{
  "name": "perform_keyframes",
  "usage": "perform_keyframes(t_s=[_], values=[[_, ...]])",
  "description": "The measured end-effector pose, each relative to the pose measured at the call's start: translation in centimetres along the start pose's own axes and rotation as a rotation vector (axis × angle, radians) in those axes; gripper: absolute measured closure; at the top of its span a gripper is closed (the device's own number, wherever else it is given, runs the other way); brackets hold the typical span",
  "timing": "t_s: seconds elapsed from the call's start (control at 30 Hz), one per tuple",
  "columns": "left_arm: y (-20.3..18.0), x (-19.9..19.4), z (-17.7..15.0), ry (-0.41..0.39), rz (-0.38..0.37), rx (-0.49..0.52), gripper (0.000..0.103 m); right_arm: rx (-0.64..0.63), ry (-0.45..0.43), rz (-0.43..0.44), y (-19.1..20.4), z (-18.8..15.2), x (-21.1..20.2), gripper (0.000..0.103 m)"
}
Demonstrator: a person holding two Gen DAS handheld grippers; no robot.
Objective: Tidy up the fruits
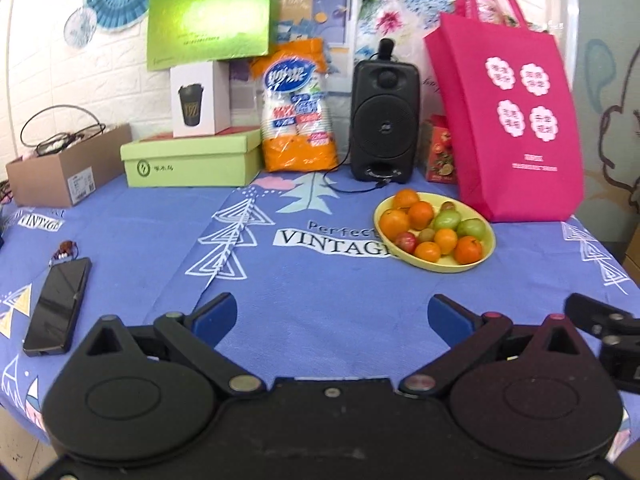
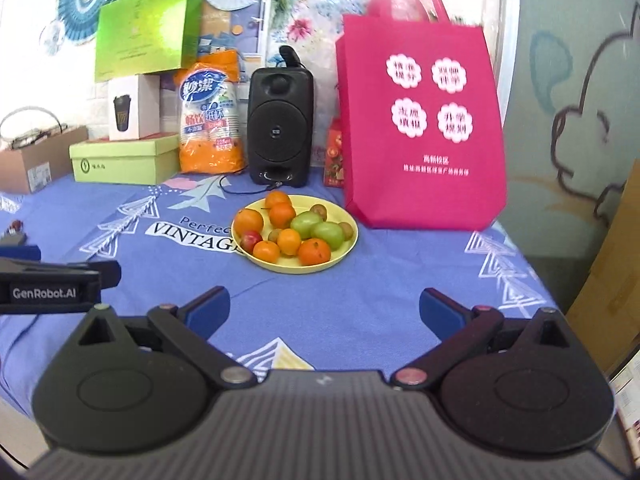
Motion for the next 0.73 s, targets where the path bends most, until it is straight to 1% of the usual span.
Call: perform_keyframes(t_s=[0.1,0.23,0.33,0.4,0.43,0.47,0.53,0.57,0.6,0.67,0.73], values=[[-0.8,-1.3,0.1,-0.024,-0.001,0.03,0.0,-0.021,-0.023,-0.007,0.3,0.0,-0.9,0.0],[-1.7,-2.7,0.2,-0.041,-0.002,0.056,0.0,-0.021,-0.028,-0.012,-0.1,0.0,-1.2,0.0],[-2.0,-2.9,0.3,-0.038,0.025,0.043,0.0,-0.02,-0.02,-0.01,-0.3,-0.2,-1.1,0.0],[-2.1,-3.2,0.1,-0.055,0.059,0.041,0.0,-0.02,-0.015,-0.008,-0.5,-0.5,-0.8,0.0],[-2.3,-3.4,0.1,-0.069,0.062,0.039,0.0,-0.021,-0.013,-0.004,-0.5,-0.6,-0.8,0.0],[-2.3,-3.5,0.0,-0.074,0.057,0.025,0.0,-0.023,-0.01,0.0,-0.6,-0.8,-0.7,0.0],[-1.8,-3.3,0.2,-0.056,0.023,-0.024,0.0,-0.025,-0.006,0.002,-0.6,-1.0,-0.6,0.0],[-1.7,-3.5,0.1,-0.062,-0.01,-0.032,0.0,-0.023,-0.004,0.003,-0.6,-1.1,-0.5,0.0],[-1.7,-3.8,0.0,-0.091,-0.023,-0.028,0.0,-0.023,-0.001,0.006,-0.7,-1.2,-0.4,0.0],[-2.2,-4.1,-0.2,-0.12,0.032,-0.009,0.0,-0.021,0.002,0.009,-0.8,-1.3,-0.2,0.0],[-2.5,-3.8,0.0,-0.109,0.048,0.025,0.0,-0.021,0.007,0.011,-0.9,-1.5,-0.1,0.0]])
Point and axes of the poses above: each gripper's, at about its wrist camera, not at the fingertips, and x roughly the way its jaws point, y to its left, z to its top, the point moved 1 cm from there along x, roughly the way its jaws point, and after that the axes turned 6 degrees about -z, right-handed, at the moved point
